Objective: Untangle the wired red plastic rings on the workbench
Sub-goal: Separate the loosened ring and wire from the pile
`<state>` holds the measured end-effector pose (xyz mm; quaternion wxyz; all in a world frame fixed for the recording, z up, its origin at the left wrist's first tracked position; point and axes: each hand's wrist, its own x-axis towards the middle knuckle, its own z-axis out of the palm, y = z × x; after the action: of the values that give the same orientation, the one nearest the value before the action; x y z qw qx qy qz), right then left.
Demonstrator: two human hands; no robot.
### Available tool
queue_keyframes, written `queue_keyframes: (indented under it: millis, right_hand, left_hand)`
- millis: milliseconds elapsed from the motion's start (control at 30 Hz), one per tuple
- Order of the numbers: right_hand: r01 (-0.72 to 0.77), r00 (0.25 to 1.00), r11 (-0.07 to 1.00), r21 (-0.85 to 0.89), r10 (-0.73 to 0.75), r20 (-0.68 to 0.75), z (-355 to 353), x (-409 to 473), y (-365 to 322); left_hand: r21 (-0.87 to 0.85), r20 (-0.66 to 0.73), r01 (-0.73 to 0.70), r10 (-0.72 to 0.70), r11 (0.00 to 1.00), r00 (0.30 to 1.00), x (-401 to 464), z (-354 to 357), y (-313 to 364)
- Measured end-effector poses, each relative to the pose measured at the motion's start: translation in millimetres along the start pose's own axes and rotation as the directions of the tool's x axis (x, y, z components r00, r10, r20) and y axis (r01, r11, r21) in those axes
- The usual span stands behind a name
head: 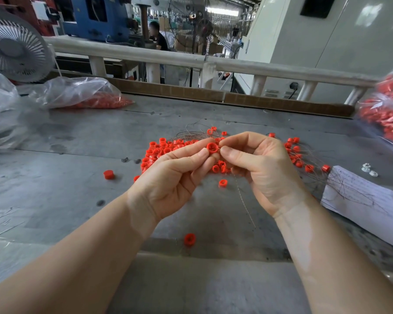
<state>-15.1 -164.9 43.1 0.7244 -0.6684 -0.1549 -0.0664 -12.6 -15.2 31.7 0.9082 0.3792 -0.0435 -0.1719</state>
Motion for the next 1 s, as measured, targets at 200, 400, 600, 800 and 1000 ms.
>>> queue_keyframes:
  millis: [200, 400, 600, 800, 1000]
  right_hand:
    - [-0.005, 1.000, 1.000, -0.014, 0.005, 0.000, -0.4, -1.0, 1.3]
    - [-0.056, 0.998, 0.998, 0.005, 0.056, 0.000, -2.0, 0.0, 3.3]
    - [-0.121, 0.992, 0.992, 0.031, 0.120, 0.024, -2.2, 0.7, 4.6]
    - [-0.237, 0.972, 0.970, 0.050, 0.237, 0.011, -0.5, 1.7, 4.8]
    - [-0.300, 0.953, 0.951, 0.069, 0.296, 0.061, -0.3, 0.8, 4.7]
  left_hand:
    - [-0.010, -0.017, -0.011, 0.011, 1.000, 1.000, 0.4, 0.4, -1.1]
    - [-0.013, 0.011, -0.021, 0.021, 1.000, 1.000, -0.1, -0.5, -1.2]
    - [-0.037, 0.006, -0.026, 0.026, 0.999, 1.000, 0.9, 0.1, -1.7]
    - [-0.059, 0.004, -0.031, 0.031, 0.998, 1.000, 0.7, 0.4, -2.4]
    - [-0.057, 0.003, -0.052, 0.053, 0.997, 0.999, 0.0, 1.5, -3.5]
